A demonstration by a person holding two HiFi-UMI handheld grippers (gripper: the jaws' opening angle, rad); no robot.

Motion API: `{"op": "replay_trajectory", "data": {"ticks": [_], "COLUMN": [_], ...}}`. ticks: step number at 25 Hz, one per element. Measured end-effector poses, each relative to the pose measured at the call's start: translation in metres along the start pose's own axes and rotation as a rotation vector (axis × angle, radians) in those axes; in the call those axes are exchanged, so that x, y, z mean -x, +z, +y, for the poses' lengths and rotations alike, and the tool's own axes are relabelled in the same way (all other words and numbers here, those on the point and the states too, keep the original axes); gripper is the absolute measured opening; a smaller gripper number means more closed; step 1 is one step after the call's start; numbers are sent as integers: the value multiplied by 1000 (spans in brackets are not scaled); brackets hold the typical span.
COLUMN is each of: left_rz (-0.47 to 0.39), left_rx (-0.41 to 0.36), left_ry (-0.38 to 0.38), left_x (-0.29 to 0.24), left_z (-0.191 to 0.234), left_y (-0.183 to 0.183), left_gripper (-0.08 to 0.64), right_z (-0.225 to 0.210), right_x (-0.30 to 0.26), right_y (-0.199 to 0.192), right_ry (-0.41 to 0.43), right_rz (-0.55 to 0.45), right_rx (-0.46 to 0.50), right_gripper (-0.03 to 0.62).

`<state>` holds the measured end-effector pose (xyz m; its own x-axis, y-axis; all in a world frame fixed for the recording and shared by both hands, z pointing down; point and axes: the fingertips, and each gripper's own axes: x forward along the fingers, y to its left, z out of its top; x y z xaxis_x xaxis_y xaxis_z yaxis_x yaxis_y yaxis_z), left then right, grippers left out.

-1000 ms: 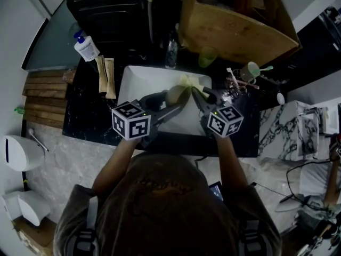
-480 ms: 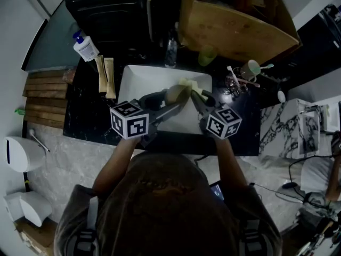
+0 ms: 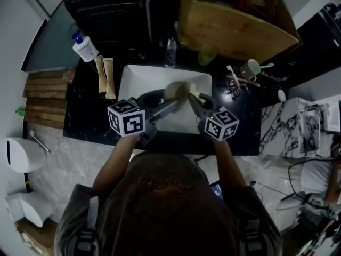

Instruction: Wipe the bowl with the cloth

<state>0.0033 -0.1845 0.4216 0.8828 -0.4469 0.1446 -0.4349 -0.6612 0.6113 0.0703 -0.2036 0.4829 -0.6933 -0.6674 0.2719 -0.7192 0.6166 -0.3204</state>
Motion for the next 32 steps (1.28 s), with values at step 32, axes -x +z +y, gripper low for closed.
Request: {"op": "replay_trajectory", "data": {"ticks": [32], "left_rz": [-124], "left_rx": [116], "left_ry": [0], "left_x": [-9], "left_z": [9], "left_y": [20], "left_gripper": [281], "right_z": [30], "right_x": [4], "right_y": [-17], "right_ry": [70], "right_rz": [8], "right_rx": [-28], "right_gripper": [28]}}
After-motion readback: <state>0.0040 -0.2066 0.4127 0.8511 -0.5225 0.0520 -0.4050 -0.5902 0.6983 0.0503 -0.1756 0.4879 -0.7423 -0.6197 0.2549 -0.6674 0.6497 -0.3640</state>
